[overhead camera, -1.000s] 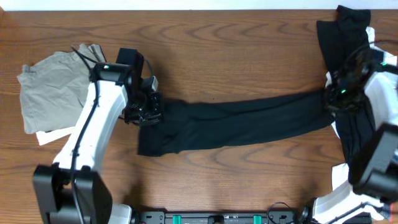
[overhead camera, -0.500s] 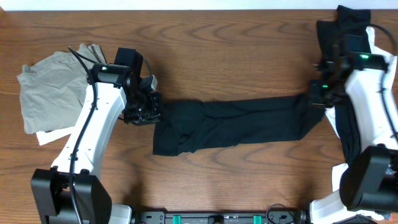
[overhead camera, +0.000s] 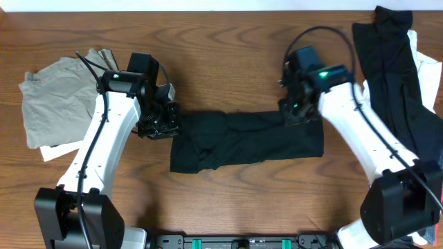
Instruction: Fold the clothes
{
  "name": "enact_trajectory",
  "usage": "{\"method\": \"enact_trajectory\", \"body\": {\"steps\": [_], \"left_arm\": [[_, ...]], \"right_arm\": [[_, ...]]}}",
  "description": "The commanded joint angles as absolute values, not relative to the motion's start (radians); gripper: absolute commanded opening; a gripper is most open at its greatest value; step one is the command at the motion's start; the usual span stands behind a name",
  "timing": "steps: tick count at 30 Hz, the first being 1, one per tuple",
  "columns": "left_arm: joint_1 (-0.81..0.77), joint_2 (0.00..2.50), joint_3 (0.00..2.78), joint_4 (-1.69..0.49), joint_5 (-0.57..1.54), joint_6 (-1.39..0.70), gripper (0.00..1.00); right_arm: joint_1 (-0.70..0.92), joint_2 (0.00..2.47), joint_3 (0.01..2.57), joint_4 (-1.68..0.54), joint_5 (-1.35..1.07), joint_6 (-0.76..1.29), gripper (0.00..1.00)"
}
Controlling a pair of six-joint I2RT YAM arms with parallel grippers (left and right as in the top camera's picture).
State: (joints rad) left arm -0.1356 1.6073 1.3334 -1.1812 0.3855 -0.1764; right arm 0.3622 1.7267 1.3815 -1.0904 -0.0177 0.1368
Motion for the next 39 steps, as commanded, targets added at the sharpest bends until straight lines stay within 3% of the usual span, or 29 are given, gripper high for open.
{"method": "enact_trajectory", "body": {"steps": [1,3,6,8,12,18,19,23,27,39], "left_arm": [[-0.135,1.603,1.331,-1.187,0.384,-0.177,0.25],[-0.135,1.603,1.331,-1.187,0.384,-0.177,0.25],[-0.135,1.603,1.331,-1.187,0.384,-0.177,0.25],[-0.135,1.603,1.331,-1.187,0.384,-0.177,0.25],[-0.135,1.603,1.331,-1.188,0.384,-0.177,0.25],[-0.135,1.603,1.331,-1.188,0.384,-0.177,0.26],[-0.135,1.603,1.331,-1.188,0.384,-0.177,0.35],[-0.135,1.603,1.33,-1.187,0.384,-0.178,0.53],[-0.135,1.615,1.33,-1.172,0.373,-0.177,0.63],[-0.135,1.81,1.277,-1.094,0.389,-0.054,0.66]], "right_arm": [[0.414,1.73,1.346,-1.072,-0.007,0.18,0.01],[0.439,1.74,1.333,-1.062,-0.007,0.18,0.03],[0.472,1.757,1.327,-1.058,-0.007,0.179,0.25],[0.489,1.761,1.327,-1.054,-0.001,0.178,0.33],[0.492,1.761,1.327,-1.046,0.039,0.179,0.4],[0.456,1.761,1.327,-1.042,0.079,0.179,0.4],[0.447,1.761,1.327,-1.041,0.079,0.179,0.4],[0.417,1.761,1.327,-1.038,0.079,0.179,0.41],[0.405,1.761,1.327,-1.035,0.079,0.179,0.4],[0.405,1.761,1.326,-1.033,0.078,0.179,0.4]]}}
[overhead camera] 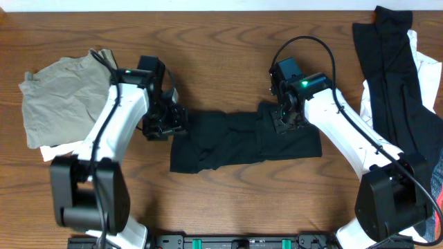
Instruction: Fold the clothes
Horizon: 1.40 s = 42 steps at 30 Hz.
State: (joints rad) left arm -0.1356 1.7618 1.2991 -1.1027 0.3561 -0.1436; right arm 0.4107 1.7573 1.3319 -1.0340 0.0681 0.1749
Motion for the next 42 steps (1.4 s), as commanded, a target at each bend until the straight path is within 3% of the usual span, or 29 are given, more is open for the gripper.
{"method": "enact_trajectory", "body": {"steps": [1,24,42], "left_arm": [[-0.135,1.824,1.273,-1.084,0.413,-0.025,0.66],[-0.135,1.89,1.184,-0.905,0.465,0.04,0.68],[-0.172,1.892,1.039,-0.752,0.465,-0.043,0.72]], "right_arm": [[0.405,1.761,1.326,-1.032,0.079,0.179,0.4],[0.405,1.761,1.326,-1.029,0.079,0.179,0.4],[0.405,1.761,1.326,-1.032,0.078,0.179,0.4]]}}
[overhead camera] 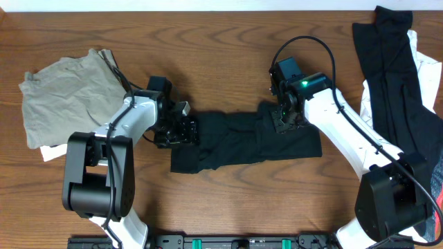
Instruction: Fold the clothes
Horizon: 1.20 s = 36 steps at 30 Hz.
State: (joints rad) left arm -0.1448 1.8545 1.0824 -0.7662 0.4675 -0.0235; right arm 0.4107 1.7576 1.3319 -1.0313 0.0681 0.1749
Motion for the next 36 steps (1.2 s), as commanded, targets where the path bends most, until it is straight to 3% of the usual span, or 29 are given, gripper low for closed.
{"method": "enact_trajectory", "body": {"steps": [1,7,19,24,30,36], "left_arm": [[-0.176,1.892,1.039,-0.748,0.464,-0.054,0.72],[-0.204,1.903,1.038,-0.727,0.464,-0.084,0.7],[-0.215,1.939,1.039,-0.72,0.46,-0.088,0.08],[-0.191,1.88,1.042,-0.741,0.451,-0.088,0.06],[-0.099,1.753,1.066,-0.837,0.252,-0.109,0.06],[0.035,1.634,1.085,-0.867,0.229,-0.114,0.06]], "right_arm": [[0.405,1.761,1.326,-1.032,0.078,0.179,0.39],[0.405,1.761,1.326,-1.033,0.078,0.179,0.39],[0.405,1.761,1.326,-1.033,0.078,0.179,0.38],[0.405,1.76,1.327,-1.036,0.075,0.187,0.32],[0.365,1.707,1.342,-1.037,0.075,0.218,0.33],[0.253,1.612,1.351,-1.073,0.075,0.216,0.36]]}}
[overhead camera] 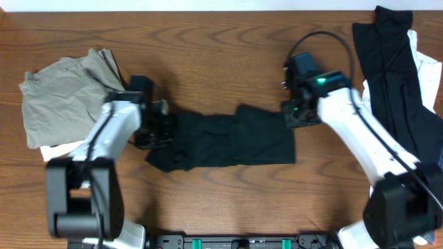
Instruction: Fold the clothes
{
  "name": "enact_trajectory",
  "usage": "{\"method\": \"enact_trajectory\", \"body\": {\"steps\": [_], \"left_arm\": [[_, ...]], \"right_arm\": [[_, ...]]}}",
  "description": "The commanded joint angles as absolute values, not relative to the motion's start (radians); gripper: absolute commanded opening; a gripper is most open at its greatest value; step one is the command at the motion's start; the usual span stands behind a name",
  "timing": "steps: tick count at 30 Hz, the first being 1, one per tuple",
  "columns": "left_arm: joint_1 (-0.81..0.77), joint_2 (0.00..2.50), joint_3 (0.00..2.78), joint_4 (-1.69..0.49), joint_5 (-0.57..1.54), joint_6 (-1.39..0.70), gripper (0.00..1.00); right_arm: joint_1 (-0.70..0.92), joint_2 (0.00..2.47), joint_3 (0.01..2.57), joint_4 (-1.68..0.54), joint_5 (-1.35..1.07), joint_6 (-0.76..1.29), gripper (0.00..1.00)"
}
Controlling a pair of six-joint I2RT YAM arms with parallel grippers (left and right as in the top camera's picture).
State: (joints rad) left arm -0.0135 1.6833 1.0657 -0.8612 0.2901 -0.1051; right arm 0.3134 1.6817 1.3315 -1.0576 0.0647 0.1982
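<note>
A black garment (221,142) lies spread across the middle of the table, with a folded flap on its right half. My left gripper (160,128) sits on the garment's left end, its fingers dark against the cloth and seemingly closed on it. My right gripper (293,116) is at the garment's upper right corner. Its fingers are hidden under the wrist, so I cannot make out their state.
A crumpled beige garment (59,93) lies at the far left over something white. A pile of dark and white clothes (398,69) sits at the right edge. The left arm (104,149) and right arm (374,149) reach in from the front.
The black garment has shifted to the left by a gripper's width, along with my left gripper. My right gripper moved slightly right and now stands at the cloth's right edge instead of over it.
First the grippers were at the garment's left end and its upper right part. Then the right gripper sat further left over the cloth, with a flap raised there, while the left gripper stayed at the left end. Now the whole garment lies further left.
</note>
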Motion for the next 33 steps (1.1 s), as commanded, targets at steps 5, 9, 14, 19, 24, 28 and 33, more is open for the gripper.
{"method": "enact_trajectory", "body": {"steps": [5,9,14,19,24,28,33], "left_arm": [[0.133,1.563,1.123,-0.876,0.218,-0.115,0.06],[0.131,1.539,1.201,-0.914,0.307,-0.131,0.06],[0.032,1.533,1.31,-0.933,0.492,-0.165,0.06],[-0.131,1.533,1.353,-0.881,0.509,-0.259,0.06],[-0.326,1.543,1.353,-0.82,0.441,-0.326,0.07],[-0.458,1.57,1.353,-0.817,0.322,-0.331,0.07],[-0.548,1.605,1.353,-0.817,0.255,-0.332,0.07]], "right_arm": [[0.142,1.565,1.351,-1.143,0.075,0.212,0.36],[0.094,1.562,1.351,-1.179,0.075,0.212,0.35],[0.092,1.562,1.351,-1.182,0.075,0.212,0.35],[0.093,1.562,1.351,-1.19,0.074,0.212,0.35],[0.093,1.562,1.351,-1.198,0.075,0.212,0.34],[0.093,1.562,1.351,-1.204,0.075,0.207,0.34],[0.093,1.562,1.351,-1.206,0.075,0.201,0.35]]}}
